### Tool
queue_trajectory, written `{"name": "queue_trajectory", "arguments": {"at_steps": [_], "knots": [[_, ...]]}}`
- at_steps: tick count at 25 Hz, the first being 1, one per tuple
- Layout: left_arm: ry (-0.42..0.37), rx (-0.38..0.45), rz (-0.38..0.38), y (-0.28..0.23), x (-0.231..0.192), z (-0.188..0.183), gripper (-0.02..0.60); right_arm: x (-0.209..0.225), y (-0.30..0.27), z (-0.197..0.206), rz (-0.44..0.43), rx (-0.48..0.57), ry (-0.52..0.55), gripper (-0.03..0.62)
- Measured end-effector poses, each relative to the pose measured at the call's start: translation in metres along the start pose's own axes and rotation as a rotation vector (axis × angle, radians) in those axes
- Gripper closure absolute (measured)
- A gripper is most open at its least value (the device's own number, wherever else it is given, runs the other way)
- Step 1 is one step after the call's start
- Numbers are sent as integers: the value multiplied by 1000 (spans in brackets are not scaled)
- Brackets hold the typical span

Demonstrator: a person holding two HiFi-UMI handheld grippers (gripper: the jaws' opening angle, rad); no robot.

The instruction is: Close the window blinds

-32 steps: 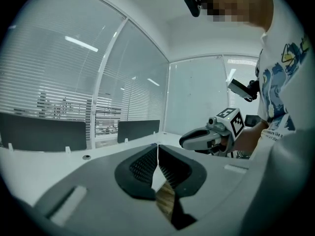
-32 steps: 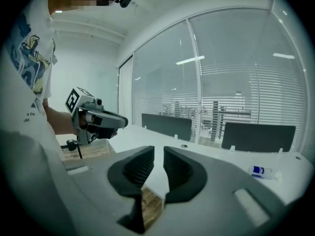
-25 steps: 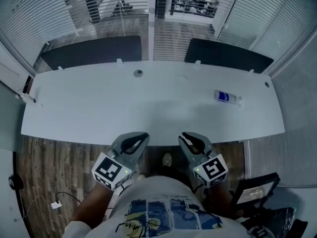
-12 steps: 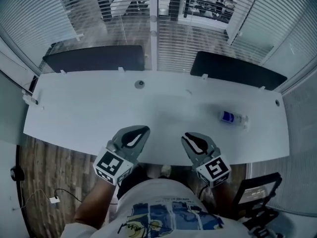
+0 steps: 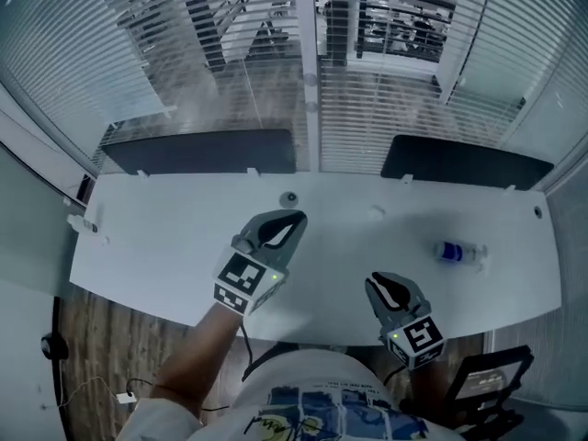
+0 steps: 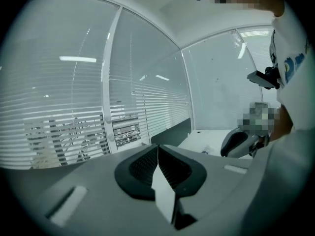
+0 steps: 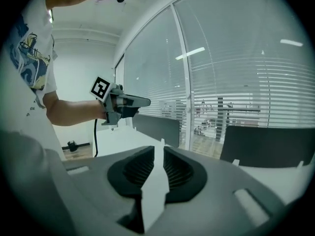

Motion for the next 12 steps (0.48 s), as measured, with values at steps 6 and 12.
{"name": "queue_trajectory", "arguments": {"at_steps": [6,12], "knots": [[-90,-9,-21,-34,-62,-15,569,4,-12,-2,53,-9,-23,548],[-173,-38,-67,-70,-121,-30,552,14,-13,-1,112,-36,-41,548]]}}
Point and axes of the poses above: the fingertips, and each gripper's own axes: y backward along the fingers, x to its right, z out of its underside, the point moved 6 cm from there along y, backward along the fingers, and after that the axes turned 11 degrees about z, right-handed, at the moved point
